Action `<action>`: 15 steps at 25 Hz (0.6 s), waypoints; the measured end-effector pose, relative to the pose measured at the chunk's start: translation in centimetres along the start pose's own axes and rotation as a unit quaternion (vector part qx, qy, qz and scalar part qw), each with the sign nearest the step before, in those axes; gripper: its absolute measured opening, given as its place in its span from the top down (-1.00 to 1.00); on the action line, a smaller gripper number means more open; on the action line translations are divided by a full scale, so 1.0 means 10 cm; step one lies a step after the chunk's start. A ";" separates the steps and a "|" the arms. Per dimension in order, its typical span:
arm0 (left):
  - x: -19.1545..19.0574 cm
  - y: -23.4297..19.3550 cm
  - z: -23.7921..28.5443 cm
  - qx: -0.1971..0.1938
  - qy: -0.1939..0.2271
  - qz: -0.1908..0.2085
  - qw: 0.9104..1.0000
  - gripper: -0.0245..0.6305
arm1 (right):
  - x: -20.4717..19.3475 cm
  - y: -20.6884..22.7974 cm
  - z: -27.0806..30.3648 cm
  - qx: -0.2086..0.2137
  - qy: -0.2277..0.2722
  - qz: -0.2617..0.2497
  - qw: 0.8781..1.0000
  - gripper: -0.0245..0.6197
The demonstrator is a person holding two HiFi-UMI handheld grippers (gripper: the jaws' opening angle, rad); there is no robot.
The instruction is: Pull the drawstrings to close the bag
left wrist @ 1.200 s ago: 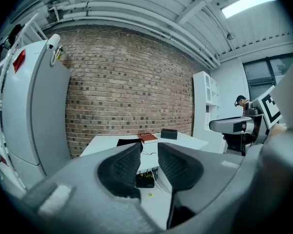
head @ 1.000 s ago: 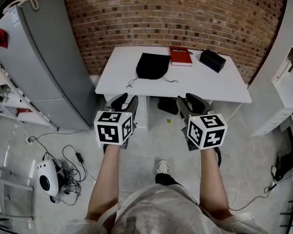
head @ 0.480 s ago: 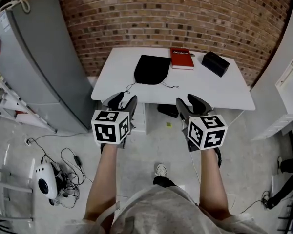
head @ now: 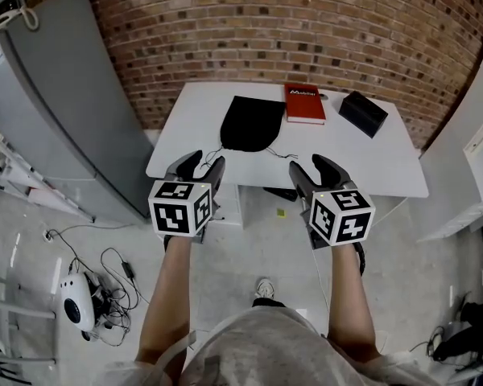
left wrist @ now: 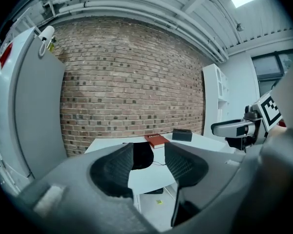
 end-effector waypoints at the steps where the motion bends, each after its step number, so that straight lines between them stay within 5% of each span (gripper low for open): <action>1: 0.01 -0.03 0.05 0.001 -0.001 -0.001 1.000 0.30 | 0.00 0.02 0.06 0.001 -0.002 0.000 1.000 0.21; 15: -0.01 -0.50 0.87 0.015 -0.013 -0.010 1.000 0.30 | -0.09 0.35 0.99 0.027 -0.031 -0.020 0.999 0.20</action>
Point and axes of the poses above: the fingertips, and each gripper's own axes: z forward along the fingers, y to its right, x out of its top, the point moved 2 cm from there along -z, backward along the fingers, and after that the axes turned 14 degrees about -x, right-handed, at the moved point
